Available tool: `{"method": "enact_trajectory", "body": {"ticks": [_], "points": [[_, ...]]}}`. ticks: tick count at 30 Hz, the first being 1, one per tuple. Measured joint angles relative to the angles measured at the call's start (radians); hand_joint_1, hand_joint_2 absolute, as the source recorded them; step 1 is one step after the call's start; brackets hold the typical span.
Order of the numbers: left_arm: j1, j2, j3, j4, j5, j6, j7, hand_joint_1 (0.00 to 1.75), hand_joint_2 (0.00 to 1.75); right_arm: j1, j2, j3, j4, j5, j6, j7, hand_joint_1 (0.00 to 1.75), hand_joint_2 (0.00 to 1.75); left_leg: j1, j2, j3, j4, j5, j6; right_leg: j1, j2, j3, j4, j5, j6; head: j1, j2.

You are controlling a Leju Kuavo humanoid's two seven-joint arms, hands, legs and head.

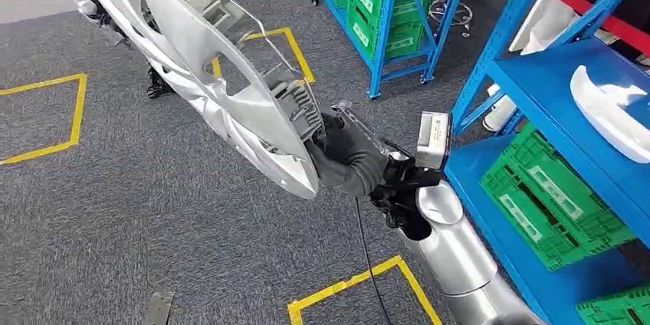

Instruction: Take the parts from the cabinet and place them on the table.

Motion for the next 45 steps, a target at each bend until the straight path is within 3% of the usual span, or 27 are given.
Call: {"method": "enact_trajectory", "body": {"ticks": [2, 3, 5, 6, 7, 9, 10, 11, 12, 15, 18, 20, 21, 22, 24, 25, 26, 30, 31, 33, 35, 37, 39, 40, 41, 42, 45], "points": [[-0.001, -0.005, 0.000, -0.005, -0.001, 0.000, 0.001, 0.00, 1.75, -0.001, -0.001, 0.000, 0.001, -0.002, 0.000, 0.000, 1.75, 1.75, 0.013, -0.023, 0.012, -0.019, 0.014, 0.011, -0.010, 0.089, -0.030, 0.072, -0.033, -0.005, 0.002, 0.000], [-0.004, -0.004, 0.000, -0.005, -0.002, 0.000, 0.001, 0.00, 1.75, 0.000, -0.007, -0.002, 0.001, -0.001, 0.000, 0.000, 1.75, 1.75, 0.014, -0.040, 0.012, -0.019, 0.014, 0.012, -0.010, 0.116, -0.069, 0.147, -0.062, -0.008, 0.010, 0.000], [-0.004, -0.005, 0.000, -0.010, -0.013, -0.001, 0.005, 0.00, 1.75, 0.003, -0.012, -0.002, 0.002, -0.002, 0.000, 0.000, 1.75, 1.75, 0.014, -0.073, 0.012, -0.019, 0.012, 0.013, -0.012, 0.130, -0.156, 0.297, -0.107, -0.008, 0.011, 0.000], [-0.003, -0.005, 0.000, -0.010, -0.017, -0.006, 0.010, 0.00, 1.75, 0.006, -0.013, -0.002, 0.002, -0.001, -0.001, 0.001, 1.75, 1.75, 0.014, -0.090, 0.012, -0.019, 0.012, 0.013, -0.012, 0.130, -0.178, 0.320, -0.103, -0.001, 0.011, 0.000], [-0.002, -0.005, 0.000, -0.010, -0.024, -0.010, 0.015, 0.00, 1.75, 0.009, -0.016, -0.002, 0.002, -0.001, -0.003, 0.002, 1.75, 1.75, 0.015, -0.108, 0.013, -0.018, 0.011, 0.012, -0.015, 0.131, -0.173, 0.290, -0.079, 0.010, 0.011, 0.000], [0.001, -0.005, 0.000, -0.012, -0.032, -0.017, 0.025, 0.00, 1.75, 0.013, -0.019, -0.005, 0.003, -0.002, -0.008, 0.002, 1.75, 1.75, 0.018, -0.142, 0.013, -0.011, 0.007, 0.005, -0.024, 0.144, -0.105, 0.119, 0.006, 0.032, 0.011, 0.000], [0.002, -0.005, 0.000, -0.012, -0.037, -0.018, 0.029, 0.00, 1.75, 0.014, -0.021, -0.008, 0.003, -0.002, -0.010, 0.001, 1.75, 1.75, 0.019, -0.157, 0.009, -0.003, 0.001, -0.003, -0.034, 0.187, -0.062, 0.023, 0.045, 0.041, 0.012, 0.000], [0.002, -0.002, 0.001, -0.012, -0.040, -0.023, 0.031, 0.00, 1.75, 0.016, -0.023, -0.011, 0.004, -0.002, -0.010, 0.000, 1.75, 1.75, 0.015, -0.168, 0.004, 0.005, -0.003, -0.011, -0.027, 0.201, -0.061, 0.018, 0.043, 0.028, 0.012, 0.000], [0.002, -0.001, 0.001, -0.012, -0.041, -0.029, 0.031, 0.00, 1.75, 0.019, -0.024, -0.016, 0.005, -0.001, -0.010, 0.000, 1.75, 1.75, 0.015, -0.175, 0.000, 0.007, -0.003, -0.015, -0.029, 0.190, -0.056, 0.014, 0.049, 0.013, 0.012, 0.000], [0.008, -0.001, 0.001, -0.007, -0.036, -0.045, 0.019, 0.00, 1.75, 0.021, -0.023, -0.021, 0.005, -0.002, -0.006, 0.000, 1.75, 1.75, 0.023, -0.197, -0.009, 0.002, 0.000, -0.031, -0.022, 0.166, -0.053, 0.010, 0.052, -0.006, 0.012, 0.000], [-0.004, -0.008, -0.001, 0.002, -0.007, -0.040, 0.000, 0.00, 1.75, 0.022, -0.019, -0.032, 0.007, -0.001, 0.009, 0.000, 1.75, 1.75, 0.020, -0.068, -0.065, 0.116, -0.060, -0.042, -0.021, 0.139, -0.044, 0.006, 0.048, -0.028, 0.001, 0.000], [-0.022, -0.013, -0.004, 0.010, 0.000, -0.040, -0.005, 0.00, 1.75, 0.022, -0.019, -0.038, 0.008, -0.001, 0.012, 0.000, 1.75, 1.75, 0.024, -0.039, -0.151, 0.279, -0.122, -0.044, -0.012, 0.113, -0.044, 0.007, 0.045, -0.033, 0.002, 0.000], [-0.028, -0.016, -0.006, 0.016, 0.005, -0.039, -0.005, 0.00, 1.75, 0.022, -0.020, -0.041, 0.010, 0.000, 0.014, 0.002, 1.75, 1.75, 0.024, -0.038, -0.175, 0.320, -0.129, -0.044, -0.009, 0.100, -0.044, 0.007, 0.043, -0.035, 0.002, 0.000], [-0.032, -0.019, -0.010, 0.022, 0.012, -0.039, -0.005, 0.00, 1.75, 0.022, -0.021, -0.043, 0.010, 0.000, 0.018, 0.003, 1.75, 1.75, 0.024, -0.038, -0.171, 0.307, -0.111, -0.041, -0.006, 0.087, -0.043, 0.007, 0.042, -0.036, 0.002, 0.000], [-0.039, -0.021, -0.016, 0.031, 0.024, -0.036, -0.006, 0.00, 1.75, 0.022, -0.021, -0.046, 0.010, 0.001, 0.020, 0.003, 1.75, 1.75, 0.019, -0.027, -0.096, 0.168, -0.041, -0.028, 0.001, 0.066, -0.038, 0.006, 0.037, -0.036, 0.001, 0.000], [-0.044, -0.021, -0.019, 0.035, 0.033, -0.034, -0.009, 0.00, 1.75, 0.022, -0.021, -0.046, 0.010, 0.001, 0.021, 0.003, 1.75, 1.75, 0.011, 0.004, -0.040, 0.073, -0.007, -0.016, 0.003, 0.055, -0.033, 0.006, 0.034, -0.035, 0.002, 0.000], [-0.052, -0.020, -0.021, 0.039, 0.042, -0.028, -0.016, 0.00, 1.75, 0.021, -0.021, -0.048, 0.010, 0.001, 0.021, 0.003, 1.75, 1.75, -0.007, 0.060, -0.013, 0.021, -0.018, -0.004, 0.007, 0.045, -0.029, 0.006, 0.030, -0.032, 0.002, 0.000], [-0.063, -0.016, -0.036, 0.064, 0.052, -0.022, -0.023, 0.00, 1.75, 0.020, -0.024, -0.051, 0.009, 0.001, 0.022, 0.003, 1.75, 1.75, -0.014, 0.009, -0.012, 0.008, -0.013, 0.014, 0.010, -0.001, -0.019, -0.004, 0.024, -0.017, 0.001, 0.000], [-0.062, -0.015, -0.039, 0.067, 0.053, -0.020, -0.023, 0.00, 1.75, 0.021, -0.024, -0.052, 0.006, 0.001, 0.022, 0.003, 1.75, 1.75, 0.001, -0.003, 0.015, -0.014, 0.000, 0.022, 0.010, 0.011, -0.022, -0.002, 0.018, -0.012, 0.002, 0.000], [-0.069, -0.014, -0.050, 0.069, 0.055, -0.016, -0.026, 0.00, 1.75, 0.022, -0.028, -0.057, 0.005, 0.001, 0.022, 0.003, 1.75, 1.75, 0.005, -0.027, 0.020, -0.022, 0.008, 0.026, 0.000, 0.106, -0.060, 0.088, -0.022, -0.016, 0.004, 0.000], [-0.079, -0.014, -0.060, 0.072, 0.058, -0.015, -0.029, 0.00, 1.75, 0.032, -0.036, -0.062, 0.005, 0.000, 0.022, 0.003, 1.75, 1.75, 0.007, -0.062, 0.020, -0.022, 0.007, 0.026, -0.007, 0.129, -0.147, 0.251, -0.079, -0.016, 0.010, 0.000], [-0.078, -0.014, -0.064, 0.076, 0.062, -0.010, -0.033, 0.00, 1.75, 0.042, -0.040, -0.062, 0.005, 0.003, 0.021, 0.003, 1.75, 1.75, 0.008, -0.096, 0.021, -0.021, 0.005, 0.023, -0.011, 0.130, -0.189, 0.304, -0.077, -0.002, 0.010, 0.000], [-0.078, -0.013, -0.069, 0.077, 0.069, -0.006, -0.035, 0.00, 1.75, 0.047, -0.042, -0.062, 0.005, 0.005, 0.021, 0.004, 1.75, 1.75, 0.014, -0.132, 0.023, -0.014, 0.001, 0.016, -0.019, 0.137, -0.132, 0.162, -0.002, 0.025, 0.010, 0.000], [-0.078, -0.012, -0.071, 0.077, 0.069, -0.006, -0.035, 0.00, 1.75, 0.047, -0.042, -0.062, 0.005, 0.005, 0.021, 0.004, 1.75, 1.75, 0.018, -0.148, 0.023, -0.006, -0.005, 0.008, -0.026, 0.154, -0.084, 0.058, 0.042, 0.037, 0.010, 0.000], [-0.078, -0.011, -0.073, 0.078, 0.069, -0.006, -0.035, 0.00, 1.75, 0.047, -0.043, -0.062, 0.004, 0.005, 0.021, 0.004, 1.75, 1.75, 0.020, -0.159, 0.018, 0.001, -0.011, -0.002, -0.033, 0.198, -0.064, 0.012, 0.054, 0.038, 0.010, 0.000], [-0.079, -0.008, -0.074, 0.079, 0.070, -0.006, -0.036, 0.00, 1.75, 0.048, -0.042, -0.061, 0.003, 0.005, 0.021, 0.005, 1.75, 1.75, 0.015, -0.171, 0.010, 0.009, -0.014, -0.008, -0.030, 0.205, -0.056, 0.005, 0.055, 0.028, 0.013, 0.000], [-0.070, -0.004, -0.077, 0.084, 0.071, -0.006, -0.037, 0.00, 1.75, 0.049, -0.037, -0.060, 0.000, 0.005, 0.021, 0.004, 1.75, 1.75, 0.023, -0.192, 0.002, 0.005, -0.012, -0.019, -0.019, 0.181, -0.059, 0.010, 0.054, 0.002, 0.011, 0.000]]}}
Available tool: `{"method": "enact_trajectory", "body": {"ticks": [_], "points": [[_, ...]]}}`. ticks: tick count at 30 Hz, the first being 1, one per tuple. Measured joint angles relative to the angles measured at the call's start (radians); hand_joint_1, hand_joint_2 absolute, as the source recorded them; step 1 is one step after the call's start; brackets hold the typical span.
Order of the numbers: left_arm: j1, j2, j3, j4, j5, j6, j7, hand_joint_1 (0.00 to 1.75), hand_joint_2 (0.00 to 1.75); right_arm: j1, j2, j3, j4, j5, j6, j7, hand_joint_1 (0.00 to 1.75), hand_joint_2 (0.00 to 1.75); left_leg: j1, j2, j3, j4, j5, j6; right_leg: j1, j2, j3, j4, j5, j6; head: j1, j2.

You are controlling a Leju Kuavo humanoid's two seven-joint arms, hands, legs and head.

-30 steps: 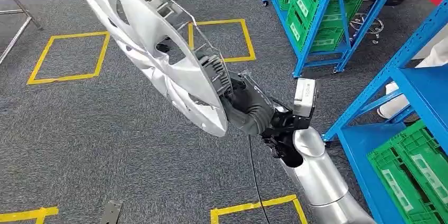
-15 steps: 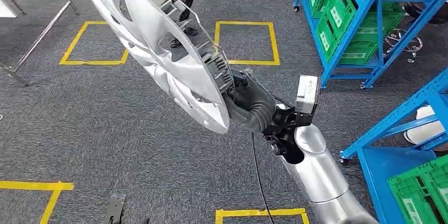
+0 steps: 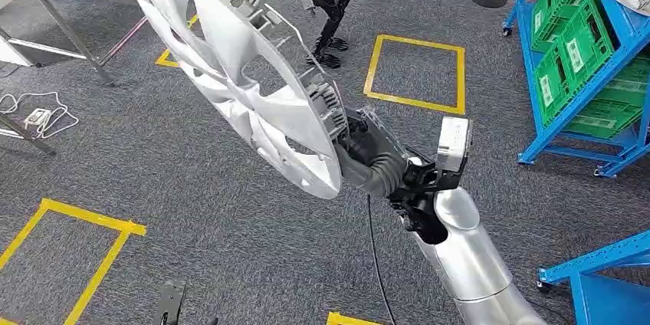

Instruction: Take the parts from the cabinet and place them on the table.

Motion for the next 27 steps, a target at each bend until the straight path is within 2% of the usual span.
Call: {"method": "enact_trajectory", "body": {"ticks": [1, 2, 3, 4, 6, 7, 8, 9, 10, 11, 12, 15, 16, 17, 18, 19, 20, 21, 22, 23, 24, 25, 26, 27], "points": [[0.001, 0.003, 0.000, 0.001, 0.000, 0.000, 0.000, 0.00, 1.75, -0.001, 0.003, 0.000, 0.000, 0.000, 0.000, 0.000, 1.75, 1.75, 0.002, 0.006, -0.003, 0.005, -0.005, -0.004, -0.009, -0.013, 0.004, -0.004, 0.001, -0.008, 0.000, 0.000], [0.002, 0.001, -0.002, 0.002, 0.000, 0.000, 0.000, 0.00, 1.75, 0.000, 0.006, 0.000, 0.000, 0.000, -0.001, 0.001, 1.75, 1.75, -0.006, 0.072, -0.011, 0.027, -0.016, -0.009, -0.006, -0.021, 0.009, -0.005, -0.002, -0.013, -0.003, 0.000], [-0.002, 0.003, -0.002, 0.002, 0.000, 0.000, 0.000, 0.00, 1.75, 0.000, 0.007, -0.002, 0.000, 0.000, -0.001, 0.001, 1.75, 1.75, -0.006, 0.116, -0.037, 0.079, -0.044, -0.013, -0.001, -0.032, 0.012, -0.005, -0.005, -0.023, -0.008, 0.000], [-0.006, 0.005, -0.002, 0.002, 0.000, 0.002, -0.001, 0.00, 1.75, 0.000, 0.007, -0.002, 0.000, -0.001, -0.001, 0.001, 1.75, 1.75, -0.003, 0.140, -0.077, 0.156, -0.079, -0.015, 0.004, -0.044, 0.015, -0.005, -0.008, -0.028, -0.008, 0.000], [-0.004, 0.005, -0.003, 0.002, 0.005, 0.008, -0.003, 0.00, 1.75, 0.000, 0.008, -0.001, 0.000, -0.005, 0.000, 0.002, 1.75, 1.75, -0.002, 0.153, -0.159, 0.302, -0.133, -0.016, 0.011, -0.070, 0.018, -0.005, -0.014, -0.035, -0.008, 0.000], [0.001, 0.005, -0.005, 0.002, 0.009, 0.011, -0.003, 0.00, 1.75, 0.000, 0.009, 0.000, 0.000, -0.006, 0.002, 0.004, 1.75, 1.75, -0.002, 0.153, -0.175, 0.326, -0.130, -0.015, 0.014, -0.082, 0.020, -0.005, -0.017, -0.037, -0.008, 0.000], [0.006, 0.008, -0.005, 0.002, 0.010, 0.014, -0.003, 0.00, 1.75, 0.001, 0.010, 0.002, 0.000, -0.007, 0.002, 0.007, 1.75, 1.75, -0.002, 0.153, -0.164, 0.297, -0.104, -0.011, 0.018, -0.093, 0.023, -0.005, -0.020, -0.037, -0.008, 0.000], [0.012, 0.011, -0.005, 0.000, 0.010, 0.020, -0.003, 0.00, 1.75, 0.000, 0.012, 0.003, -0.001, -0.007, 0.002, 0.010, 1.75, 1.75, -0.004, 0.154, -0.130, 0.231, -0.066, -0.005, 0.022, -0.103, 0.028, -0.005, -0.025, -0.037, -0.008, 0.000], [0.020, 0.015, -0.005, -0.005, 0.010, 0.024, 0.002, 0.00, 1.75, 0.001, 0.016, 0.005, -0.002, -0.007, 0.002, 0.013, 1.75, 1.75, -0.010, 0.168, -0.076, 0.134, -0.021, 0.008, 0.026, -0.114, 0.036, -0.005, -0.030, -0.039, -0.008, 0.000], [0.027, 0.019, -0.005, -0.012, 0.010, 0.030, 0.011, 0.00, 1.75, 0.000, 0.018, 0.006, -0.005, -0.008, 0.002, 0.016, 1.75, 1.75, -0.024, 0.216, -0.025, 0.049, 0.012, 0.025, 0.028, -0.124, 0.043, -0.006, -0.035, -0.038, -0.008, 0.000], [0.030, 0.026, -0.005, -0.021, 0.010, 0.033, 0.022, 0.00, 1.75, 0.001, 0.019, 0.006, -0.006, -0.008, 0.002, 0.016, 1.75, 1.75, -0.041, 0.269, -0.012, 0.025, -0.006, 0.035, 0.033, -0.134, 0.048, -0.007, -0.039, -0.035, -0.005, 0.000], [0.045, 0.030, -0.010, -0.037, 0.004, 0.035, 0.042, 0.00, 1.75, 0.001, 0.020, 0.005, -0.006, -0.009, 0.001, 0.016, 1.75, 1.75, -0.045, 0.226, -0.016, 0.016, -0.002, 0.042, 0.033, -0.174, 0.051, -0.012, -0.045, -0.025, -0.008, 0.000], [0.049, 0.031, -0.010, -0.039, 0.002, 0.035, 0.046, 0.00, 1.75, 0.000, 0.022, 0.005, -0.008, -0.006, 0.001, 0.017, 1.75, 1.75, -0.044, 0.210, -0.007, 0.002, 0.003, 0.048, 0.039, -0.188, 0.060, -0.018, -0.048, -0.019, -0.007, 0.000], [0.058, 0.029, -0.013, -0.044, 0.001, 0.034, 0.051, 0.00, 1.75, 0.002, 0.021, 0.002, -0.011, -0.003, 0.001, 0.018, 1.75, 1.75, -0.027, 0.196, 0.015, -0.022, 0.016, 0.048, 0.035, -0.168, 0.056, -0.009, -0.056, -0.017, -0.007, 0.000], [0.054, 0.028, -0.015, -0.048, 0.000, 0.034, 0.052, 0.00, 1.75, 0.001, 0.023, 0.000, -0.012, -0.003, 0.000, 0.019, 1.75, 1.75, -0.024, 0.181, 0.021, -0.033, 0.020, 0.053, 0.031, -0.112, 0.040, 0.029, -0.073, -0.017, -0.004, 0.000], [0.048, 0.028, -0.016, -0.050, -0.001, 0.034, 0.051, 0.00, 1.75, 0.000, 0.018, -0.006, -0.012, -0.002, 0.001, 0.018, 1.75, 1.75, -0.023, 0.166, 0.020, -0.033, 0.023, 0.057, 0.027, -0.076, 0.006, 0.099, -0.100, -0.019, -0.002, 0.000], [0.042, 0.026, -0.018, -0.053, -0.002, 0.031, 0.052, 0.00, 1.75, 0.001, 0.015, -0.010, -0.012, -0.003, 0.000, 0.017, 1.75, 1.75, -0.021, 0.146, 0.020, -0.033, 0.023, 0.056, 0.022, -0.057, -0.041, 0.186, -0.130, -0.019, 0.001, 0.000], [0.039, 0.024, -0.021, -0.053, -0.002, 0.031, 0.052, 0.00, 1.75, 0.002, 0.013, -0.012, -0.012, -0.003, 0.001, 0.017, 1.75, 1.75, -0.020, 0.128, 0.020, -0.033, 0.023, 0.056, 0.017, -0.051, -0.087, 0.265, -0.153, -0.015, 0.002, 0.000], [0.039, 0.024, -0.025, -0.054, -0.002, 0.030, 0.052, 0.00, 1.75, 0.002, 0.012, -0.012, -0.012, -0.003, 0.001, 0.017, 1.75, 1.75, -0.019, 0.110, 0.020, -0.032, 0.022, 0.054, 0.012, -0.050, -0.116, 0.306, -0.156, -0.007, 0.001, 0.000], [0.040, 0.023, -0.027, -0.055, -0.002, 0.029, 0.053, 0.00, 1.75, 0.004, 0.011, -0.012, -0.012, -0.002, 0.001, 0.018, 1.75, 1.75, -0.016, 0.093, 0.023, -0.032, 0.021, 0.053, 0.007, -0.050, -0.116, 0.288, -0.138, 0.006, 0.001, 0.000], [0.039, 0.023, -0.027, -0.055, -0.002, 0.028, 0.053, 0.00, 1.75, 0.004, 0.010, -0.013, -0.012, -0.002, 0.001, 0.018, 1.75, 1.75, -0.013, 0.077, 0.024, -0.031, 0.019, 0.049, 0.002, -0.049, -0.094, 0.228, -0.104, 0.020, 0.002, 0.000], [0.038, 0.021, -0.028, -0.055, -0.002, 0.023, 0.054, 0.00, 1.75, 0.004, 0.010, -0.013, -0.012, -0.002, 0.001, 0.018, 1.75, 1.75, -0.009, 0.059, 0.026, -0.026, 0.016, 0.042, -0.003, -0.043, -0.052, 0.132, -0.057, 0.036, 0.002, 0.000], [0.036, 0.021, -0.029, -0.055, -0.002, 0.019, 0.055, 0.00, 1.75, 0.003, 0.010, -0.014, -0.012, -0.002, 0.001, 0.018, 1.75, 1.75, -0.006, 0.045, 0.025, -0.018, 0.010, 0.033, -0.012, -0.015, -0.006, 0.032, -0.013, 0.049, 0.002, 0.000], [0.033, 0.023, -0.028, -0.055, -0.002, 0.017, 0.054, 0.00, 1.75, 0.003, 0.008, -0.015, -0.011, -0.002, 0.001, 0.018, 1.75, 1.75, -0.007, 0.033, 0.017, -0.007, 0.004, 0.024, -0.017, 0.027, 0.008, -0.006, -0.005, 0.046, 0.004, 0.000]]}}
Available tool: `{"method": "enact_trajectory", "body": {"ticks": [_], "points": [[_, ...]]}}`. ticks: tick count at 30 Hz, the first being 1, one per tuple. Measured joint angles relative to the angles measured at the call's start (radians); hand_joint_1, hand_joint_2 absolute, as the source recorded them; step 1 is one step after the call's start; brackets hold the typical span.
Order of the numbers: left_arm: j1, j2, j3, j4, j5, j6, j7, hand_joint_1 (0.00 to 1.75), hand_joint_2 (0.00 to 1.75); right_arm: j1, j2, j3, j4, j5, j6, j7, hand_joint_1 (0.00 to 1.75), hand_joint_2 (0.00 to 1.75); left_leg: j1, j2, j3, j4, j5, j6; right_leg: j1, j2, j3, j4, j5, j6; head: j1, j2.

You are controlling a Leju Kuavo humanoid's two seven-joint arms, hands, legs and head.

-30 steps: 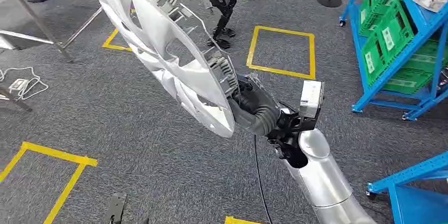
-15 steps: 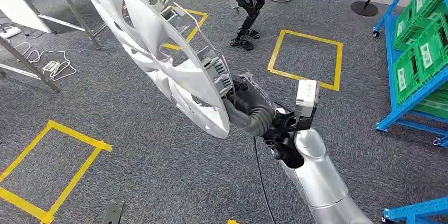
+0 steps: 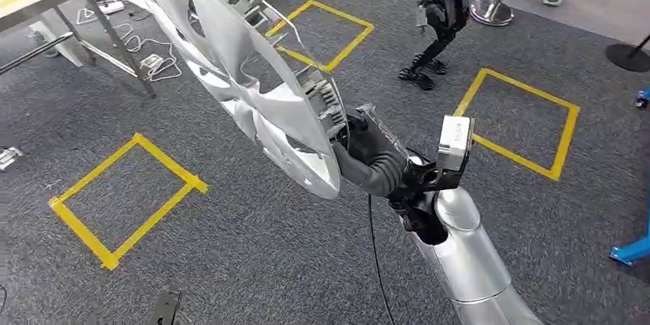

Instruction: Take the parts from the cabinet and place them on the table.

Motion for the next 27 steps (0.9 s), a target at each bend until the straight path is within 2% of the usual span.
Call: {"method": "enact_trajectory", "body": {"ticks": [1, 3, 4, 5, 6, 7, 8, 9, 10, 11, 12, 13, 14, 15, 16, 19, 20, 21, 22, 23, 24, 25, 26, 27], "points": [[-0.001, 0.000, 0.000, 0.000, 0.000, -0.004, 0.000, 0.00, 1.75, -0.001, 0.000, -0.001, 0.000, 0.000, 0.000, 0.000, 1.75, 1.75, -0.002, -0.010, -0.006, 0.005, -0.003, -0.007, 0.002, -0.016, 0.003, -0.004, 0.003, -0.017, 0.000, 0.000], [0.002, 0.000, -0.003, 0.001, 0.000, -0.008, -0.001, 0.00, 1.75, -0.002, 0.000, -0.002, 0.000, 0.000, 0.000, -0.001, 1.75, 1.75, 0.003, -0.022, -0.014, 0.001, 0.002, -0.016, 0.011, -0.030, 0.003, -0.002, 0.004, -0.033, 0.000, 0.000], [0.002, 0.000, -0.004, 0.003, 0.001, -0.009, -0.001, 0.00, 1.75, -0.003, 0.000, -0.002, 0.000, 0.000, 0.000, -0.001, 1.75, 1.75, 0.005, -0.030, -0.016, 0.000, 0.001, -0.021, 0.009, -0.040, 0.005, -0.005, 0.005, -0.038, 0.000, 0.000], [0.002, 0.002, -0.006, 0.004, 0.001, -0.014, -0.002, 0.00, 1.75, -0.004, 0.000, -0.002, 0.000, 0.000, 0.000, -0.001, 1.75, 1.75, 0.005, -0.005, -0.016, 0.008, -0.005, -0.025, 0.003, -0.051, 0.008, -0.008, 0.006, -0.045, 0.001, 0.000], [0.000, 0.000, -0.009, 0.005, 0.001, -0.016, -0.003, 0.00, 1.75, -0.003, 0.000, -0.003, 0.000, 0.000, 0.000, 0.000, 1.75, 1.75, -0.002, 0.058, -0.029, 0.036, -0.021, -0.030, 0.005, -0.059, 0.011, -0.008, 0.003, -0.052, -0.006, 0.000], [-0.005, 0.002, -0.011, 0.005, 0.002, -0.018, -0.004, 0.00, 1.75, -0.004, -0.001, -0.006, -0.001, 0.000, 0.000, -0.002, 1.75, 1.75, 0.000, 0.097, -0.061, 0.098, -0.056, -0.035, 0.009, -0.069, 0.014, -0.008, 0.000, -0.061, -0.010, 0.000], [-0.009, 0.002, -0.012, 0.006, 0.003, -0.019, -0.005, 0.00, 1.75, -0.004, -0.002, -0.007, -0.001, 0.000, 0.000, -0.002, 1.75, 1.75, 0.003, 0.113, -0.105, 0.186, -0.096, -0.037, 0.013, -0.081, 0.016, -0.008, -0.003, -0.065, -0.010, 0.000], [-0.012, 0.002, -0.014, 0.007, 0.004, -0.020, -0.005, 0.00, 1.75, -0.003, -0.002, -0.008, -0.001, 0.000, 0.000, -0.002, 1.75, 1.75, 0.005, 0.117, -0.149, 0.267, -0.125, -0.038, 0.016, -0.094, 0.018, -0.008, -0.006, -0.069, -0.010, 0.000], [-0.012, 0.001, -0.016, 0.008, 0.008, -0.021, -0.008, 0.00, 1.75, -0.003, -0.003, -0.007, 0.000, 0.000, 0.001, -0.002, 1.75, 1.75, 0.006, 0.119, -0.183, 0.326, -0.135, -0.040, 0.018, -0.107, 0.019, -0.008, -0.008, -0.072, -0.010, 0.000], [-0.013, 0.001, -0.018, 0.011, 0.013, -0.021, -0.010, 0.00, 1.75, -0.001, -0.004, -0.007, 0.000, 0.000, 0.002, -0.002, 1.75, 1.75, 0.006, 0.119, -0.188, 0.327, -0.121, -0.039, 0.019, -0.117, 0.022, -0.008, -0.012, -0.070, -0.010, 0.000], [-0.013, 0.001, -0.020, 0.014, 0.013, -0.021, -0.012, 0.00, 1.75, -0.001, -0.005, -0.007, 0.000, 0.000, 0.002, -0.002, 1.75, 1.75, 0.006, 0.121, -0.169, 0.282, -0.089, -0.037, 0.020, -0.128, 0.026, -0.008, -0.016, -0.070, -0.010, 0.000], [-0.013, 0.001, -0.021, 0.015, 0.014, -0.021, -0.013, 0.00, 1.75, -0.001, -0.005, -0.007, 0.000, 0.000, 0.002, -0.002, 1.75, 1.75, 0.005, 0.127, -0.125, 0.197, -0.043, -0.032, 0.022, -0.139, 0.031, -0.008, -0.020, -0.069, -0.010, 0.000], [-0.015, 0.002, -0.022, 0.016, 0.014, -0.021, -0.014, 0.00, 1.75, -0.002, -0.005, -0.007, 0.000, 0.000, 0.002, -0.002, 1.75, 1.75, 0.000, 0.150, -0.070, 0.097, 0.000, -0.023, 0.024, -0.151, 0.039, -0.008, -0.024, -0.068, -0.010, 0.000], [-0.018, 0.003, -0.023, 0.016, 0.014, -0.021, -0.014, 0.00, 1.75, -0.002, -0.005, -0.008, 0.000, 0.000, 0.002, -0.002, 1.75, 1.75, -0.011, 0.210, -0.031, 0.024, 0.016, -0.009, 0.026, -0.159, 0.044, -0.009, -0.028, -0.066, -0.010, 0.000], [-0.024, 0.004, -0.024, 0.017, 0.014, -0.021, -0.014, 0.00, 1.75, -0.003, -0.006, -0.010, 0.000, 0.000, 0.002, -0.002, 1.75, 1.75, -0.021, 0.221, -0.025, 0.017, 0.004, -0.006, 0.037, -0.170, 0.044, -0.009, -0.032, -0.059, -0.009, 0.000], [-0.026, 0.003, -0.025, 0.022, 0.017, -0.022, -0.016, 0.00, 1.75, -0.003, -0.006, -0.011, 0.000, 0.000, 0.002, -0.002, 1.75, 1.75, -0.024, 0.176, -0.036, 0.011, 0.004, 0.002, 0.037, -0.208, 0.052, -0.016, -0.039, -0.047, -0.010, 0.000], [-0.026, 0.003, -0.025, 0.023, 0.019, -0.022, -0.016, 0.00, 1.75, -0.003, -0.004, -0.011, -0.002, 0.000, 0.002, -0.002, 1.75, 1.75, -0.015, 0.161, -0.018, -0.006, 0.013, 0.010, 0.039, -0.211, 0.053, -0.017, -0.045, -0.041, -0.010, 0.000], [-0.024, -0.002, -0.027, 0.024, 0.019, -0.022, -0.017, 0.00, 1.75, -0.003, -0.006, -0.012, -0.002, 0.000, 0.002, -0.001, 1.75, 1.75, -0.010, 0.146, -0.013, -0.015, 0.018, 0.011, 0.032, -0.157, 0.047, 0.003, -0.051, -0.039, -0.007, 0.000], [-0.030, -0.001, -0.027, 0.024, 0.021, -0.023, -0.017, 0.00, 1.75, -0.005, -0.008, -0.015, -0.002, -0.001, 0.002, -0.002, 1.75, 1.75, -0.006, 0.134, -0.012, -0.016, 0.021, 0.017, 0.028, -0.107, 0.017, 0.062, -0.076, -0.043, -0.008, 0.000], [-0.034, -0.002, -0.027, 0.025, 0.021, -0.023, -0.017, 0.00, 1.75, -0.004, -0.013, -0.018, -0.002, -0.001, 0.003, -0.003, 1.75, 1.75, -0.005, 0.117, -0.012, -0.016, 0.021, 0.018, 0.026, -0.088, -0.025, 0.140, -0.105, -0.045, -0.003, 0.000], [-0.035, -0.003, -0.029, 0.025, 0.021, -0.025, -0.017, 0.00, 1.75, -0.002, -0.015, -0.020, -0.002, -0.001, 0.003, -0.003, 1.75, 1.75, -0.005, 0.099, -0.012, -0.016, 0.020, 0.019, 0.025, -0.081, -0.074, 0.225, -0.132, -0.045, -0.002, 0.000], [-0.035, -0.005, -0.029, 0.025, 0.021, -0.025, -0.017, 0.00, 1.75, -0.001, -0.016, -0.020, -0.002, -0.001, 0.003, -0.002, 1.75, 1.75, -0.005, 0.082, -0.012, -0.015, 0.019, 0.019, 0.024, -0.079, -0.114, 0.287, -0.145, -0.041, -0.002, 0.000], [-0.034, -0.006, -0.029, 0.027, 0.021, -0.026, -0.017, 0.00, 1.75, 0.002, -0.018, -0.020, -0.002, 0.000, 0.003, -0.002, 1.75, 1.75, -0.005, 0.065, -0.012, -0.015, 0.018, 0.019, 0.024, -0.079, -0.133, 0.303, -0.139, -0.034, -0.002, 0.000], [-0.033, -0.007, -0.029, 0.029, 0.021, -0.026, -0.017, 0.00, 1.75, 0.002, -0.020, -0.020, -0.002, 0.000, 0.003, -0.002, 1.75, 1.75, -0.003, 0.047, -0.011, -0.014, 0.017, 0.017, 0.022, -0.079, -0.128, 0.266, -0.111, -0.023, -0.002, 0.000]]}}
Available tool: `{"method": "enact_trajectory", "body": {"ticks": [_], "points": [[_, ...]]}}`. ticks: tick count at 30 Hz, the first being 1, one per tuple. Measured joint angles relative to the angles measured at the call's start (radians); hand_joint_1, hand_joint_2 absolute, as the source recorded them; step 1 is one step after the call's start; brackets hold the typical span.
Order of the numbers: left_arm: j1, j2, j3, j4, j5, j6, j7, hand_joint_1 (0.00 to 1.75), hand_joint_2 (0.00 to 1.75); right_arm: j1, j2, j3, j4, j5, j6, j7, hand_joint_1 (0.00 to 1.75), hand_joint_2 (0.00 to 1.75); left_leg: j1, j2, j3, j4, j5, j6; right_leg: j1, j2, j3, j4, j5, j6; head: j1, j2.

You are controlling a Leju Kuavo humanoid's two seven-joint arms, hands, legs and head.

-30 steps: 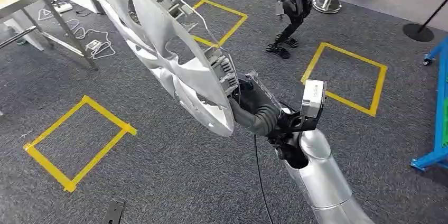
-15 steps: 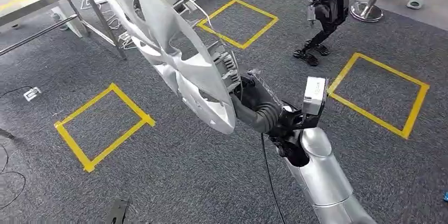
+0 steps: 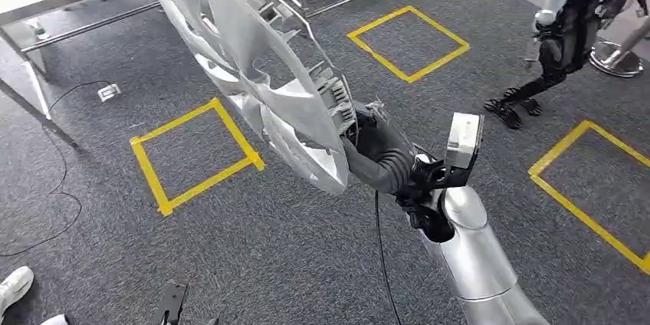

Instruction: Take the parts from the cabinet and place them on the table.

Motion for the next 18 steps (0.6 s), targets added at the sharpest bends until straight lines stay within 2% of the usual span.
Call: {"method": "enact_trajectory", "body": {"ticks": [1, 2, 3, 4, 5, 7, 8, 9, 10, 11, 12, 13, 14, 15, 16, 17, 18], "points": [[0.000, -0.001, 0.000, 0.001, 0.000, 0.000, 0.000, 0.00, 1.75, -0.001, -0.002, 0.000, 0.000, 0.000, 0.000, 0.000, 1.75, 1.75, 0.002, -0.020, 0.000, 0.003, -0.002, -0.003, -0.004, 0.004, 0.031, -0.086, 0.047, 0.013, 0.000, 0.000], [0.000, -0.002, 0.000, 0.002, 0.000, 0.000, 0.000, 0.00, 1.75, -0.001, -0.003, 0.000, 0.000, 0.000, 0.000, 0.000, 1.75, 1.75, 0.004, -0.037, 0.001, 0.009, -0.006, -0.009, -0.009, 0.018, 0.072, -0.184, 0.092, 0.023, 0.000, 0.000], [0.000, -0.002, 0.000, 0.002, 0.000, 0.000, 0.000, 0.00, 1.75, -0.002, -0.003, 0.000, 0.000, 0.000, 0.000, 0.000, 1.75, 1.75, 0.006, -0.052, -0.002, 0.017, -0.012, -0.016, -0.019, 0.058, 0.104, -0.267, 0.124, 0.028, 0.000, 0.000], [-0.001, -0.001, 0.000, 0.003, 0.001, 0.000, -0.001, 0.00, 1.75, -0.001, -0.003, 0.000, 0.001, 0.000, 0.000, 0.000, 1.75, 1.75, -0.001, -0.063, -0.008, 0.023, -0.016, -0.023, -0.011, 0.072, 0.111, -0.262, 0.122, 0.015, 0.001, 0.000], [0.001, -0.001, 0.000, 0.005, 0.001, 0.000, -0.002, 0.00, 1.75, -0.002, -0.004, -0.001, 0.000, -0.002, 0.001, -0.002, 1.75, 1.75, 0.000, -0.069, -0.011, 0.025, -0.017, -0.026, -0.011, 0.062, 0.113, -0.264, 0.123, 0.000, -0.001, 0.000], [0.005, -0.001, 0.000, 0.011, 0.004, 0.000, -0.004, 0.00, 1.75, -0.004, 0.000, 0.001, 0.000, 0.000, 0.002, 0.000, 1.75, 1.75, 0.006, -0.085, -0.013, 0.020, -0.016, -0.035, -0.004, 0.047, 0.114, -0.263, 0.120, -0.014, 0.000, 0.000], [0.005, 0.002, 0.000, 0.014, 0.005, 0.001, -0.006, 0.00, 1.75, -0.006, 0.003, 0.001, 0.000, 0.000, 0.001, 0.000, 1.75, 1.75, 0.006, -0.093, -0.016, 0.023, -0.019, -0.039, -0.016, 0.035, 0.118, -0.268, 0.122, -0.022, 0.000, 0.000], [0.007, 0.001, -0.001, 0.015, 0.007, 0.002, -0.007, 0.00, 1.75, -0.008, 0.004, 0.001, 0.000, 0.000, 0.001, 0.000, 1.75, 1.75, 0.004, -0.058, -0.023, 0.035, -0.028, -0.043, -0.013, 0.026, 0.122, -0.269, 0.121, -0.026, -0.001, 0.000], [0.004, 0.000, -0.001, 0.016, 0.008, 0.004, -0.010, 0.00, 1.75, -0.007, 0.007, 0.000, 0.000, 0.000, 0.001, 0.000, 1.75, 1.75, 0.000, 0.005, -0.041, 0.077, -0.054, -0.050, -0.013, 0.015, 0.126, -0.269, 0.116, -0.039, -0.013, 0.000], [-0.001, 0.000, -0.001, 0.019, 0.011, 0.006, -0.013, 0.00, 1.75, -0.007, 0.006, 0.000, 0.000, -0.001, 0.001, 0.000, 1.75, 1.75, 0.003, 0.046, -0.079, 0.156, -0.094, -0.055, -0.008, 0.005, 0.128, -0.269, 0.114, -0.043, -0.013, 0.000], [-0.004, 0.000, -0.001, 0.020, 0.011, 0.007, -0.016, 0.00, 1.75, -0.007, 0.006, 0.000, 0.000, -0.001, 0.001, 0.000, 1.75, 1.75, 0.006, 0.065, -0.120, 0.238, -0.128, -0.057, -0.005, -0.007, 0.130, -0.269, 0.111, -0.046, -0.013, 0.000], [-0.005, 0.000, -0.001, 0.021, 0.012, 0.008, -0.017, 0.00, 1.75, -0.007, 0.006, 0.000, 0.000, -0.001, 0.001, 0.000, 1.75, 1.75, 0.008, 0.071, -0.156, 0.305, -0.147, -0.059, -0.003, -0.019, 0.131, -0.269, 0.109, -0.048, -0.013, 0.000], [-0.005, -0.002, -0.002, 0.025, 0.013, 0.008, -0.018, 0.00, 1.75, -0.006, 0.006, 0.001, 0.000, -0.001, 0.001, 0.000, 1.75, 1.75, 0.009, 0.073, -0.175, 0.336, -0.147, -0.060, -0.001, -0.031, 0.133, -0.269, 0.107, -0.050, -0.013, 0.000], [-0.004, -0.002, -0.002, 0.027, 0.014, 0.008, -0.018, 0.00, 1.75, -0.005, 0.006, 0.001, 0.000, 0.000, 0.001, 0.000, 1.75, 1.75, 0.009, 0.074, -0.169, 0.317, -0.128, -0.059, 0.000, -0.042, 0.136, -0.269, 0.103, -0.050, -0.013, 0.000], [-0.003, -0.002, -0.002, 0.029, 0.014, 0.008, -0.018, 0.00, 1.75, -0.005, 0.006, 0.001, 0.000, 0.000, 0.001, 0.000, 1.75, 1.75, 0.009, 0.076, -0.138, 0.254, -0.090, -0.056, 0.003, -0.054, 0.139, -0.269, 0.101, -0.050, -0.013, 0.000], [-0.004, -0.001, -0.001, 0.029, 0.014, 0.008, -0.018, 0.00, 1.75, -0.005, 0.006, 0.002, 0.000, 0.000, 0.001, 0.000, 1.75, 1.75, 0.006, 0.090, -0.087, 0.158, -0.045, -0.048, 0.006, -0.065, 0.145, -0.269, 0.097, -0.049, -0.014, 0.000], [-0.006, 0.001, -0.001, 0.029, 0.014, 0.008, -0.018, 0.00, 1.75, -0.006, 0.007, 0.002, 0.000, 0.000, 0.001, 0.000, 1.75, 1.75, -0.004, 0.133, -0.033, 0.066, -0.010, -0.033, 0.008, -0.076, 0.153, -0.269, 0.092, -0.048, -0.013, 0.000]]}}
